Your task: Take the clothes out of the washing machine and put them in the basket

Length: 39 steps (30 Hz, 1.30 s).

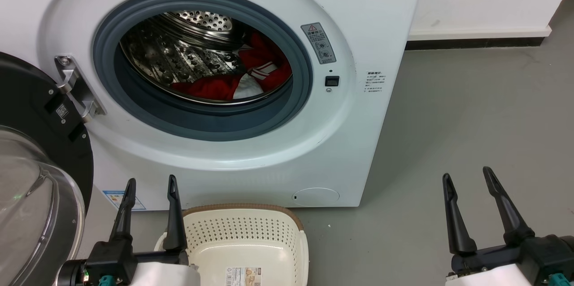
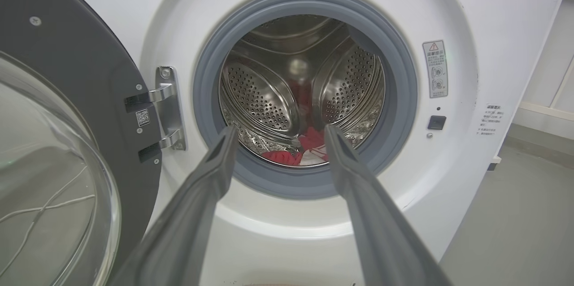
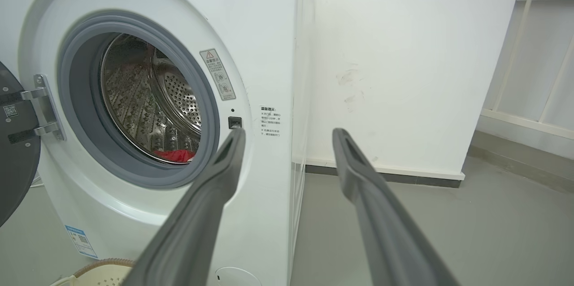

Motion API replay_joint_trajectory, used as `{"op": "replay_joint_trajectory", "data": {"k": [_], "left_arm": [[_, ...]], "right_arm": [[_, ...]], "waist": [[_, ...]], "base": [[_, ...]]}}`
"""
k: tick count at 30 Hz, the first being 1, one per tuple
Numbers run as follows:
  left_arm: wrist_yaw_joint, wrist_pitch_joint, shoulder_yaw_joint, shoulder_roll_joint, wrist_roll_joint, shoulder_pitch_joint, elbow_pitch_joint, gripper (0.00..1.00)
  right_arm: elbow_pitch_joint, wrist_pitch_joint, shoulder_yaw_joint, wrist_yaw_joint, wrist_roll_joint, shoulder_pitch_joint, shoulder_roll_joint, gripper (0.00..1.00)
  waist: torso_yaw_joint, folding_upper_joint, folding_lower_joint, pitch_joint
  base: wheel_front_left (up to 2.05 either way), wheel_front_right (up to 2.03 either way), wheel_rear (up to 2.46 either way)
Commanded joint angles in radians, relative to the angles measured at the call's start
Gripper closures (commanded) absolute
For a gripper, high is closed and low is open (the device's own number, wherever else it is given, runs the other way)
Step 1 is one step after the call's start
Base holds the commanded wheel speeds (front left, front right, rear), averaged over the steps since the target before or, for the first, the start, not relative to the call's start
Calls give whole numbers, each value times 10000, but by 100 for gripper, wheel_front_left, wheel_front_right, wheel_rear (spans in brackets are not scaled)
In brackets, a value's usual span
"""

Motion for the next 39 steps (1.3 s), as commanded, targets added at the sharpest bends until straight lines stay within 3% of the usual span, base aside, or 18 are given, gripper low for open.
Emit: {"op": "replay_joint_trajectory", "data": {"k": [1,32,39], "left_arm": [[38,-62,-7,-7,171,104,-51,0],[4,-95,62,-8,-22,10,447,0],[-576,-95,263,-1,-93,-1095,1180,0]], "right_arm": [[-92,-69,29,-5,-188,86,-29,0],[35,-100,9,-5,56,13,-27,0],[-98,-98,132,-5,-21,-475,-25,0]], "waist": [[-3,0,0,-1],[-68,0,0,60],[-238,0,0,713]], "base": [[0,0,0],[0,0,0],[0,0,0]]}}
